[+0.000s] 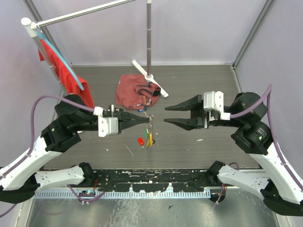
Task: Put the keys on the keyring
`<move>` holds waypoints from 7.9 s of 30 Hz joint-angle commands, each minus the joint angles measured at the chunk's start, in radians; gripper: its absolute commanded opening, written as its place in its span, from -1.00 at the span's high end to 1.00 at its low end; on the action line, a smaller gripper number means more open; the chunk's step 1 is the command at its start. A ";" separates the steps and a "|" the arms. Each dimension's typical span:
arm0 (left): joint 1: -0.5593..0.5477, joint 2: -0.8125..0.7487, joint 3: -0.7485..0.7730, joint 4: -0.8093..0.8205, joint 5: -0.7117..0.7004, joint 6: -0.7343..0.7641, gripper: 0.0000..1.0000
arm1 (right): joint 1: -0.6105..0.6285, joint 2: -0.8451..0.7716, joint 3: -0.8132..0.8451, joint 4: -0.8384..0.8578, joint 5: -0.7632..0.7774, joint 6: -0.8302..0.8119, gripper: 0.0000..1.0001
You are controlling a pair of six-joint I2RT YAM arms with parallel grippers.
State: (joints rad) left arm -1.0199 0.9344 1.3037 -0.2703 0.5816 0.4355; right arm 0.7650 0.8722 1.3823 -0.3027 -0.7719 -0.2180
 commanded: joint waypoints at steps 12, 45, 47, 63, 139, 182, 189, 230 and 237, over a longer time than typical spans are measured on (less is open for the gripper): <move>-0.005 0.047 0.186 -0.403 -0.164 0.464 1.00 | 0.005 -0.037 -0.122 0.020 0.152 -0.299 0.07; -0.025 0.086 0.194 -0.370 -0.251 0.578 1.00 | 0.125 0.026 -0.193 0.139 0.254 -0.478 0.19; -0.025 0.060 0.160 -0.317 -0.234 0.565 1.00 | 0.125 0.019 -0.178 0.116 0.260 -0.486 0.19; -0.027 -0.089 -0.029 -0.127 -0.136 0.970 1.00 | 0.124 -0.048 -0.138 0.028 0.353 -0.674 0.15; -0.026 0.007 0.028 -0.041 -0.193 0.323 0.36 | 0.125 0.039 -0.126 0.238 0.156 -0.396 0.99; -0.026 0.045 0.043 0.005 -0.116 0.277 0.64 | 0.124 0.017 -0.136 0.202 0.110 -0.413 0.99; -0.026 0.020 0.026 0.005 -0.096 0.281 0.46 | 0.125 0.004 -0.138 0.196 0.139 -0.429 0.99; -0.025 0.034 0.015 0.011 -0.086 0.289 0.60 | 0.125 0.008 -0.131 0.229 0.107 -0.395 0.99; -0.026 0.041 0.020 0.020 -0.086 0.285 0.58 | 0.125 0.016 -0.128 0.222 0.098 -0.393 0.99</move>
State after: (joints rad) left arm -1.0431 0.9657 1.3258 -0.2893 0.4816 0.7292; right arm 0.8879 0.8856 1.2190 -0.1543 -0.6495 -0.6250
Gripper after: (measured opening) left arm 0.211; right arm 0.034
